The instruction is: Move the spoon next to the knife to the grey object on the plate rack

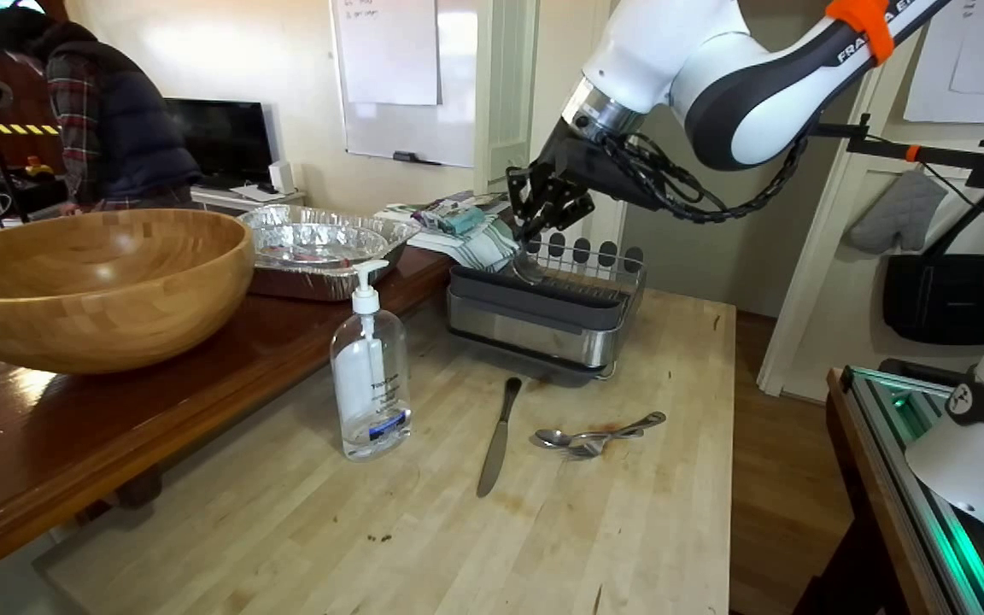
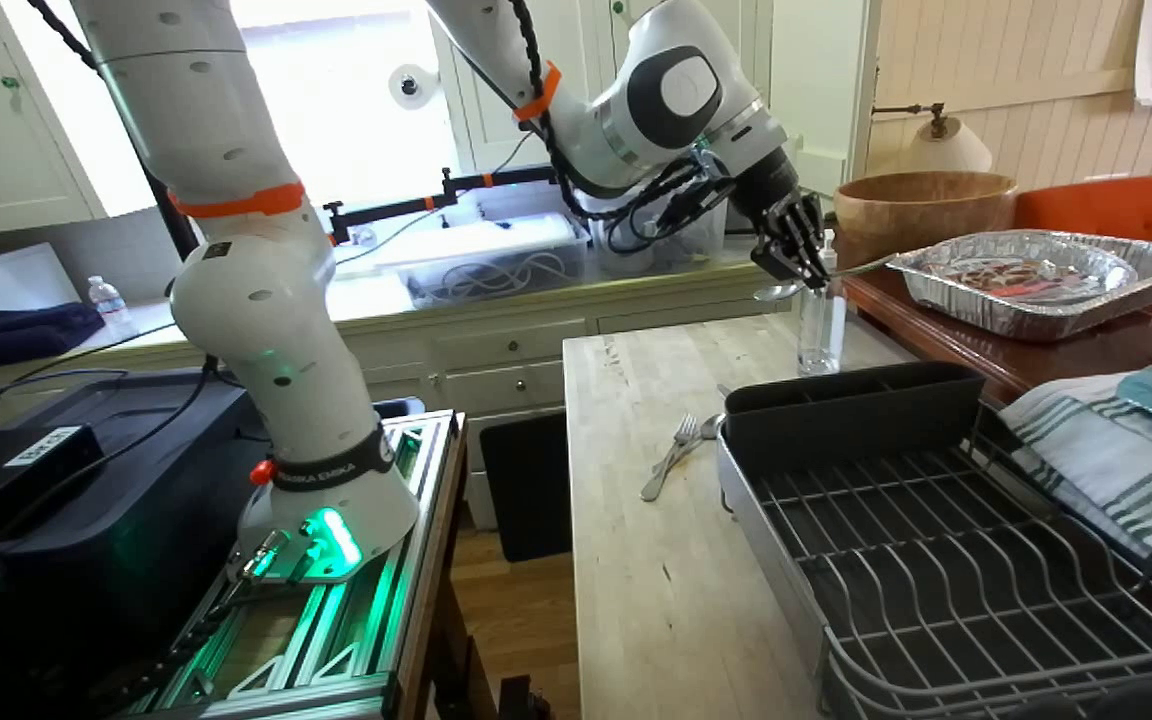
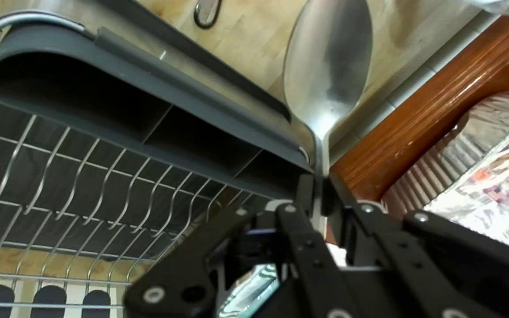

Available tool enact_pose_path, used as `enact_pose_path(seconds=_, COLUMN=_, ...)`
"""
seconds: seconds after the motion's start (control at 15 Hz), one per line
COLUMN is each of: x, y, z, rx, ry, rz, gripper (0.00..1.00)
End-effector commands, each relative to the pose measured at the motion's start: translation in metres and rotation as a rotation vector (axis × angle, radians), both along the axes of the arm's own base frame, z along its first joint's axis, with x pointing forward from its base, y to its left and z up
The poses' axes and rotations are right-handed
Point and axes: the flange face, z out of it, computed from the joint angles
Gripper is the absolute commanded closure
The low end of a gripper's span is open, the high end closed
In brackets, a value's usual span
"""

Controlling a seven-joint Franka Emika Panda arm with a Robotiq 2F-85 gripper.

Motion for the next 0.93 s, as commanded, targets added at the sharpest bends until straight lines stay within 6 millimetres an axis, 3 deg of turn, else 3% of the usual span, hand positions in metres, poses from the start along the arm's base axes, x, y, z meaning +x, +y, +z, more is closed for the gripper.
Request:
enact_pose_path(seconds=0.0, x=-0.002, y=-0.015, z=0.006, rx=-0.037, ry=-0.028, rz=-0.056, gripper=0.97)
enact_pose_path(seconds=0.87, x=0.026, y=-0.052, z=-0.002, rx=-0.147, ry=-0.043, rz=-0.095, gripper=0.97)
